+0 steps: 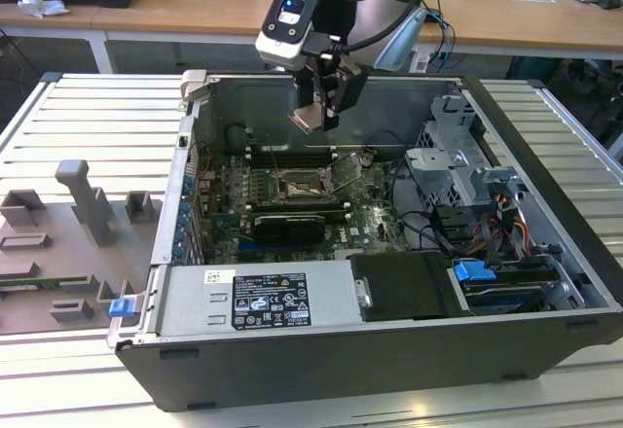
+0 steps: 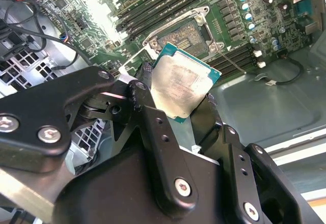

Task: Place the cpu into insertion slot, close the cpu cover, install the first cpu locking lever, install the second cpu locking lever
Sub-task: 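Place the cpu into insertion slot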

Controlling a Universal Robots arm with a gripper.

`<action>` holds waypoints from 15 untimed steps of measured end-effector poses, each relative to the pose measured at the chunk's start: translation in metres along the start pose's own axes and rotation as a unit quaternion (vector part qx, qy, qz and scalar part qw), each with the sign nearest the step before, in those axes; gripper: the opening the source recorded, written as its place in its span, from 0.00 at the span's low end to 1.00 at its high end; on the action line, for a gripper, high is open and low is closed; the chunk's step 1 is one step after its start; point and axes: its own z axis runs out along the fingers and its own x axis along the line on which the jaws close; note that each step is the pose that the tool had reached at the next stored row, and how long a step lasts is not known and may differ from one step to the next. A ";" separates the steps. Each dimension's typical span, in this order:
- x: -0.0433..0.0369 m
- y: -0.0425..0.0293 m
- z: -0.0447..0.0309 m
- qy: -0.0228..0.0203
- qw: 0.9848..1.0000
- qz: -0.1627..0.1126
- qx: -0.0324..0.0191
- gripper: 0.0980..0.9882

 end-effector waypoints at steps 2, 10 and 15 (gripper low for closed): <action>0.0000 -0.0001 0.0005 0.000 1.000 0.001 0.000 0.50; 0.0000 -0.0002 0.0023 0.000 1.000 0.002 0.000 0.50; -0.0001 -0.0003 0.0033 0.000 1.000 0.003 0.000 0.50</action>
